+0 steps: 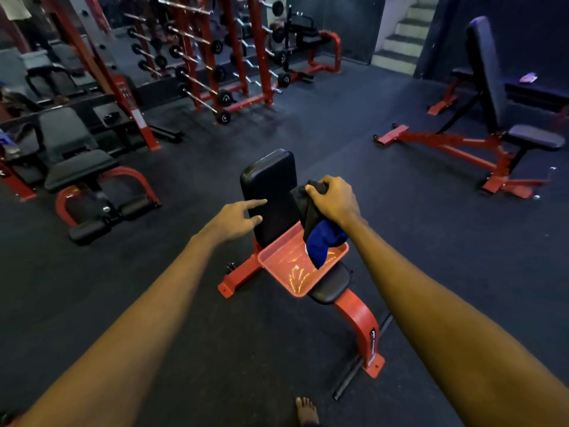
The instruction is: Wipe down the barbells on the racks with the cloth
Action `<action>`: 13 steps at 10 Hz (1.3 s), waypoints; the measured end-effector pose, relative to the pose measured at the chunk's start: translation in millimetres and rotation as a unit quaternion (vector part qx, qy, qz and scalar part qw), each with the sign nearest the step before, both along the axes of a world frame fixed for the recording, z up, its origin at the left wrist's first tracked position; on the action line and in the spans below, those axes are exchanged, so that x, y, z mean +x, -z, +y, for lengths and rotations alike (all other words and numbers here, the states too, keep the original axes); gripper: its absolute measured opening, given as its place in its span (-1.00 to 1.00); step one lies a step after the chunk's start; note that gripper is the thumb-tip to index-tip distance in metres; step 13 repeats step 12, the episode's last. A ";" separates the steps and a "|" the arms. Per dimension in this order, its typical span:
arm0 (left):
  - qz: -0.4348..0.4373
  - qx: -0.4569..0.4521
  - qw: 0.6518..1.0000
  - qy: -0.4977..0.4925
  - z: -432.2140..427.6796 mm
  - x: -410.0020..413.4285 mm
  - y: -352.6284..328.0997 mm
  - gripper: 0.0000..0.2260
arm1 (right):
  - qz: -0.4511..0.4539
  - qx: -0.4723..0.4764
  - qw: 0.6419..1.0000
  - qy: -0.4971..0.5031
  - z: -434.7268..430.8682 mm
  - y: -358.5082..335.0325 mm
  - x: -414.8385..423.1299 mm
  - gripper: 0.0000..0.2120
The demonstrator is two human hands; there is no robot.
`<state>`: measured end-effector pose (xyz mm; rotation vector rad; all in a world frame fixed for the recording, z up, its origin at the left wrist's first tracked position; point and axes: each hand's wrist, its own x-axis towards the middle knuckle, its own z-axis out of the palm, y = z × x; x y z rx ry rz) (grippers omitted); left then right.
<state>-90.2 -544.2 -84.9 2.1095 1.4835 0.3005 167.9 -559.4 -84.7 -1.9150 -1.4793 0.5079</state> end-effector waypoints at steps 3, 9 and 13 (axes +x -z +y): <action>0.008 -0.067 0.998 -0.021 88.2 32.6 123.4 -0.51 | 0.021 -0.083 0.996 -0.011 100.3 155.4 3.2 -0.71; 0.008 -0.166 0.985 -0.052 180.6 38.6 387.8 -0.49 | -0.005 -0.224 0.974 -0.035 179.6 445.8 -8.2 -0.67; -0.008 -0.139 0.989 -0.052 187.9 32.1 384.7 -0.49 | 0.038 -0.264 0.963 -0.043 174.5 454.4 -10.0 -0.64</action>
